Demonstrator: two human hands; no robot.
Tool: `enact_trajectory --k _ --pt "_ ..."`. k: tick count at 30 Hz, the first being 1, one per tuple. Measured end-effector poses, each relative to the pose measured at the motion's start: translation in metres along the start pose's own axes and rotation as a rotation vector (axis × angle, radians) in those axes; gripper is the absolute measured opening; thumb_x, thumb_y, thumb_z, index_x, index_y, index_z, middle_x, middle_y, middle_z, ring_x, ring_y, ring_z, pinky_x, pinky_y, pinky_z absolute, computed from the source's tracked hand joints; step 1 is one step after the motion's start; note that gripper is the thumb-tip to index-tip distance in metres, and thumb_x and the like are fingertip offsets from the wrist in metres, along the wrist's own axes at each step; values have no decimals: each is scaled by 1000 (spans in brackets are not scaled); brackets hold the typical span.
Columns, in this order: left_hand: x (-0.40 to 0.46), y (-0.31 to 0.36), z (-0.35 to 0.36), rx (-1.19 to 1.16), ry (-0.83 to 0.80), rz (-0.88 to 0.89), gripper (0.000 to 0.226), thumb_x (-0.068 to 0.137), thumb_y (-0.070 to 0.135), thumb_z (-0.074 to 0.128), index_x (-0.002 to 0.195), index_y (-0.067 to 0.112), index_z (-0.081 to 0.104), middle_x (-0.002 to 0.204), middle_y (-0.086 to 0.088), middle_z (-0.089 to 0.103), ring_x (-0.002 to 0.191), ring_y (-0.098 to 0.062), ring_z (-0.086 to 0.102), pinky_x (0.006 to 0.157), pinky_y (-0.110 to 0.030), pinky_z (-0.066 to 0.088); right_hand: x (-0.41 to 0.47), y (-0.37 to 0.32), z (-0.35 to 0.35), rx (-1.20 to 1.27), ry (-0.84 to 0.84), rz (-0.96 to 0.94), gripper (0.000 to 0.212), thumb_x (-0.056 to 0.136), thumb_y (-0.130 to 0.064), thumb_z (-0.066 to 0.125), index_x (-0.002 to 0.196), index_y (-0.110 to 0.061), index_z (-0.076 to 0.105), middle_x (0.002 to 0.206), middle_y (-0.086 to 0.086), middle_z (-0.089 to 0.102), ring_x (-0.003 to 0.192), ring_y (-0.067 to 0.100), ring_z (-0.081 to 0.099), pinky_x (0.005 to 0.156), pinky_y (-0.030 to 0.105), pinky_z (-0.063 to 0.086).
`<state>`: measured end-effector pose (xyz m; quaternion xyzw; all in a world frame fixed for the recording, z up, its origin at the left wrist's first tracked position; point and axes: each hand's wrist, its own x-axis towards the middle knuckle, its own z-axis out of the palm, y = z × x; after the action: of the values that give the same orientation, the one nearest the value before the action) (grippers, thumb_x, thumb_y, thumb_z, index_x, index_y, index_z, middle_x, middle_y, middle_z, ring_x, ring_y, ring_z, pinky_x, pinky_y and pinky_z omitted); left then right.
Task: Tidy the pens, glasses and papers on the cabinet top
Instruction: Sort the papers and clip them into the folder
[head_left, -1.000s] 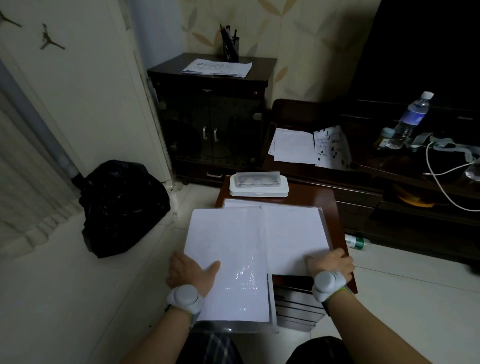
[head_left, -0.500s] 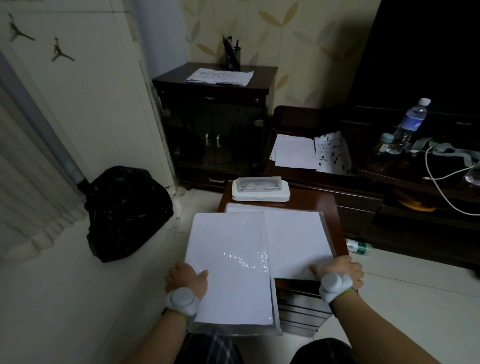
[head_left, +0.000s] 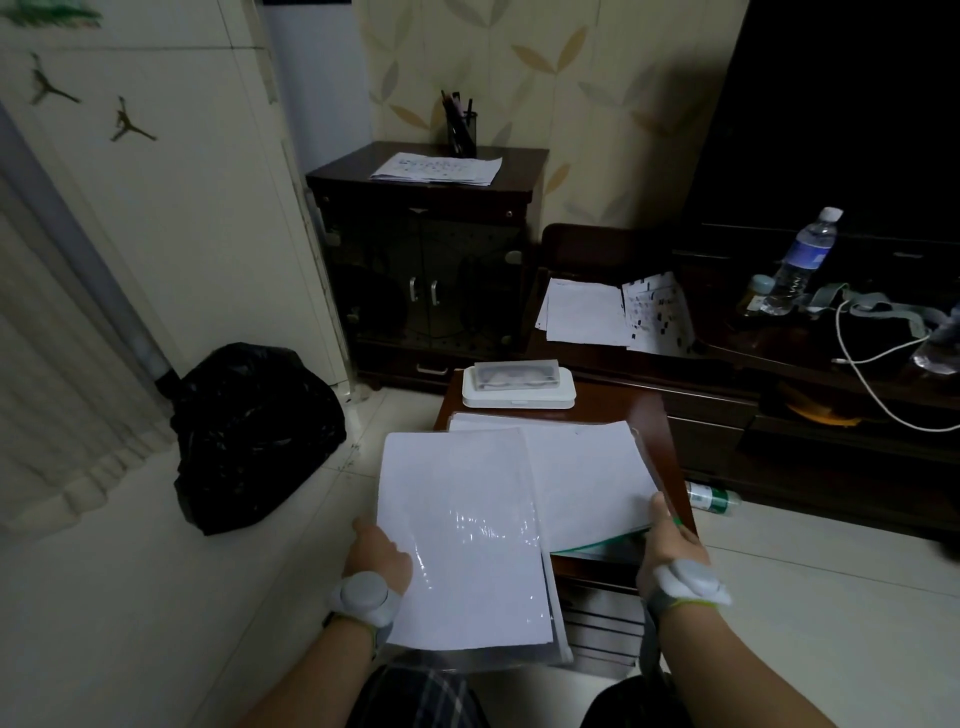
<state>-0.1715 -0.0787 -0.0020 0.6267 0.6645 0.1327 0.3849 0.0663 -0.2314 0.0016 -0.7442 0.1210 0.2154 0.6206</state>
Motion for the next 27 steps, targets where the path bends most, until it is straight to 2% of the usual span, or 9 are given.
enact_trajectory --k 2,4,9,15,18,21,24,26,27 --pt "1 -1 0 -3 1 8 32 88 -8 44 118 -12 34 111 -24 56 107 -37 56 81 -33 41 -3 5 7 -21 -99 69 75 83 -62 51 135 -9 47 140 12 48 128 31 45 112 35 30" --pt "1 0 0 -3 5 30 28 88 -8 44 114 -9 35 97 -18 53 106 -38 56 82 -34 44 2 16 14 -30 -147 121 88 72 -72 56 134 -9 48 137 11 51 123 33 51 109 43 36" --pt "0 5 -2 38 -17 15 41 89 -4 45 126 -11 29 120 -24 53 108 -35 55 89 -37 45 7 29 28 -6 -234 135 69 75 -45 69 130 -8 50 133 8 53 118 36 54 105 45 42" --pt "3 5 -2 72 -17 32 44 88 -5 46 126 -14 28 115 -27 56 104 -37 57 84 -38 46 2 20 30 28 -316 226 35 88 -2 57 122 3 47 119 14 55 98 34 56 90 42 51" --pt "3 4 -3 66 -5 41 36 87 -6 45 120 -13 33 93 -20 56 86 -33 58 76 -37 47 14 29 34 -17 -316 101 30 84 1 51 114 -1 51 101 9 62 91 34 59 94 52 49" --pt "2 2 -8 60 22 101 13 86 -7 43 95 -1 36 68 -2 36 60 -17 41 65 -28 39 41 48 42 -72 -247 -34 41 73 -11 52 114 -9 54 118 20 62 105 42 59 99 50 46" --pt "3 2 -13 -8 26 145 20 84 -11 42 76 5 33 84 -9 48 85 -33 54 77 -35 45 -4 5 25 -187 -154 -94 36 88 -6 49 121 8 51 120 28 58 112 43 55 95 43 45" --pt "3 4 -19 -5 22 159 9 86 -10 42 88 -2 45 105 -20 55 103 -38 54 88 -39 44 -12 -12 17 -180 -92 -150 33 92 0 44 123 11 48 122 28 56 115 43 53 96 40 41" --pt "5 4 -22 11 23 159 17 87 -9 42 102 -7 48 115 -23 55 108 -37 54 91 -38 43 -11 -18 13 -191 -67 -180 33 93 1 43 124 9 46 124 28 55 116 41 52 97 39 39"
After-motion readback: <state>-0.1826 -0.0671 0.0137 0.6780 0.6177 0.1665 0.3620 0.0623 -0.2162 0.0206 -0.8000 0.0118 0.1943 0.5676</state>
